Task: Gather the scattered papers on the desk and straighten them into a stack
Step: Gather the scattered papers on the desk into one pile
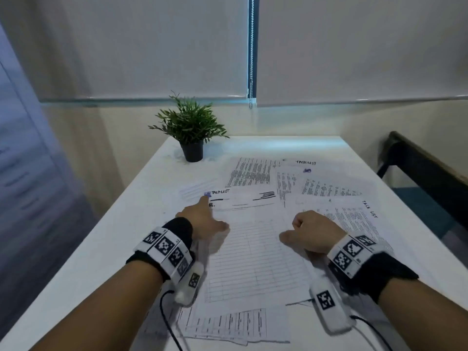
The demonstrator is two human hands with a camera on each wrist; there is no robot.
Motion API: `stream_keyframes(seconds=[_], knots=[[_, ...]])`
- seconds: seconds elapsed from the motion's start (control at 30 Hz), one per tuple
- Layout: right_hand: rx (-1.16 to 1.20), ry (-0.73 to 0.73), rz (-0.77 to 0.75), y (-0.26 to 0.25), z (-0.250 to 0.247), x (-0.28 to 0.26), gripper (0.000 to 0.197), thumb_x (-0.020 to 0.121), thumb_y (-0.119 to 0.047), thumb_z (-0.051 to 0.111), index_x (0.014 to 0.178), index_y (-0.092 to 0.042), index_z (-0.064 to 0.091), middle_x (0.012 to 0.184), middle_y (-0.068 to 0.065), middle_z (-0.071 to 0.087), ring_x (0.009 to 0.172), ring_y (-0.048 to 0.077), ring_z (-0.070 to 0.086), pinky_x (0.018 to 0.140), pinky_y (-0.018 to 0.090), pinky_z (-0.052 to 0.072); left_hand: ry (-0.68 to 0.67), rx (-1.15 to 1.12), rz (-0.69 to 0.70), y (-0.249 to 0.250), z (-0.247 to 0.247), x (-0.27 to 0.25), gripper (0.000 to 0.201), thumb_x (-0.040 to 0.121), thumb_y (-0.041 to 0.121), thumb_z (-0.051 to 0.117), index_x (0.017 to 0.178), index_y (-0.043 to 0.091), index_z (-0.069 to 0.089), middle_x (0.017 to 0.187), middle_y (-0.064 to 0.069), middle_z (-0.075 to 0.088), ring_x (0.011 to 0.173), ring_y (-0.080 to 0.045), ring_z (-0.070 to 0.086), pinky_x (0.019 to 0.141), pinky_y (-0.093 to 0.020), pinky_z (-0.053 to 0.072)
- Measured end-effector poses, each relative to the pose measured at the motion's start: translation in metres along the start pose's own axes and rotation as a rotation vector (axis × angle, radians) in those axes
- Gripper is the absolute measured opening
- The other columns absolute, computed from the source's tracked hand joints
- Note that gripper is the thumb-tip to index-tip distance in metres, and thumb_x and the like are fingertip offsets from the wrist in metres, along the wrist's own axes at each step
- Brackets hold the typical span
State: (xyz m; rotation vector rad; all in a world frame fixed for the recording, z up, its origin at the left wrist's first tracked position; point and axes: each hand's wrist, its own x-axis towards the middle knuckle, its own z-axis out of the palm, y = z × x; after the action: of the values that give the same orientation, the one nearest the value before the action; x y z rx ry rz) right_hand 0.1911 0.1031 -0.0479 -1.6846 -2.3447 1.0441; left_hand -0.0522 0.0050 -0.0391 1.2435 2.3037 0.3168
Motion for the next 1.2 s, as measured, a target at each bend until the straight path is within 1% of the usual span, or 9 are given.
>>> stream_keyframes(seconds=[0.13,0.27,0.4,0.53,0.63,0.73,0.87,1.07,1.2], knots=[[-0.034,0.017,0.015,-0.003,0.004,-0.002,0.032,0.080,-0.035,0.073,0.075,-0.018,0.046,0.069,-0.001,0.055,0.056,0.017,0.053,0.047,0.024,0.041,0.149,-0.289,0.168,-0.007,-0.001,0.002,0.098,0.083,0.012,0.071,0.159,0.035,0.013,0.105,-0.004,0.069,0.080,-0.019,0.067,0.064,-0.027,0.053],[-0.043,0.026,0.017,-0.006,0.003,-0.004,0.029,0.081,-0.040,0.072,0.082,-0.017,0.055,0.079,0.004,0.069,0.063,0.017,0.058,0.051,0.026,0.045,0.239,-0.484,0.205,-0.030,-0.003,-0.003,0.083,0.082,0.021,0.076,0.153,0.028,0.033,0.121,0.009,0.071,0.104,-0.018,0.071,0.096,-0.038,0.056],[-0.162,0.040,-0.029,-0.008,-0.001,-0.006,0.039,0.084,-0.049,0.073,0.099,-0.014,0.063,0.101,0.002,0.067,0.081,0.014,0.059,0.064,0.029,0.047,0.155,-0.420,0.102,-0.058,-0.016,-0.016,0.025,0.087,0.021,0.074,0.112,0.020,0.075,0.100,0.005,0.078,0.090,-0.018,0.073,0.088,-0.037,0.060],[-0.174,0.095,-0.081,-0.006,-0.012,-0.014,0.040,0.086,-0.053,0.073,0.098,-0.015,0.067,0.107,-0.001,0.062,0.089,0.017,0.060,0.070,0.032,0.046,0.148,-0.187,-0.019,-0.084,-0.029,-0.024,0.022,0.086,0.029,0.076,0.104,0.018,0.071,0.107,-0.004,0.075,0.093,-0.023,0.068,0.080,-0.031,0.056],[-0.072,0.087,-0.058,0.003,-0.021,-0.021,0.038,0.086,-0.052,0.074,0.092,-0.015,0.066,0.099,0.000,0.065,0.068,0.016,0.060,0.064,0.030,0.050,0.146,0.003,-0.135,-0.085,-0.034,-0.030,0.054,0.086,0.034,0.075,0.130,0.011,0.054,0.128,-0.013,0.064,0.112,-0.032,0.062,0.087,-0.034,0.051],[-0.079,0.129,-0.023,0.020,-0.033,-0.028,0.036,0.087,-0.052,0.073,0.092,-0.017,0.066,0.102,-0.002,0.066,0.063,0.013,0.057,0.057,0.027,0.043,0.242,0.179,-0.068,-0.065,-0.034,-0.037,0.063,0.088,0.038,0.065,0.139,0.012,0.042,0.127,-0.019,0.057,0.115,-0.039,0.057,0.087,-0.041,0.050],[-0.158,0.221,0.042,0.050,-0.053,-0.034,0.036,0.087,-0.052,0.072,0.095,-0.017,0.068,0.108,-0.001,0.068,0.086,0.017,0.062,0.074,0.031,0.044,0.200,0.150,0.126,-0.004,-0.019,-0.043,0.052,0.087,0.039,0.064,0.137,0.025,0.056,0.135,-0.010,0.059,0.121,-0.029,0.058,0.100,-0.039,0.050],[-0.327,0.224,0.225,0.105,-0.088,-0.038,0.045,0.084,-0.058,0.070,0.105,-0.020,0.058,0.122,0.007,0.066,0.105,0.025,0.062,0.088,0.036,0.054,0.068,0.072,0.323,0.100,0.019,-0.034,0.043,0.095,0.031,0.060,0.134,0.014,0.063,0.145,-0.007,0.055,0.123,-0.025,0.060,0.100,-0.034,0.048],[-0.398,0.123,0.249,0.130,-0.090,-0.039,0.072,0.076,-0.072,0.068,0.124,-0.020,0.056,0.128,0.009,0.059,0.112,0.027,0.061,0.091,0.036,0.053,-0.101,0.250,0.323,0.146,0.053,-0.018,0.027,0.097,0.041,0.054,0.103,0.014,0.053,0.104,-0.006,0.056,0.093,-0.022,0.054,0.082,-0.031,0.043]])
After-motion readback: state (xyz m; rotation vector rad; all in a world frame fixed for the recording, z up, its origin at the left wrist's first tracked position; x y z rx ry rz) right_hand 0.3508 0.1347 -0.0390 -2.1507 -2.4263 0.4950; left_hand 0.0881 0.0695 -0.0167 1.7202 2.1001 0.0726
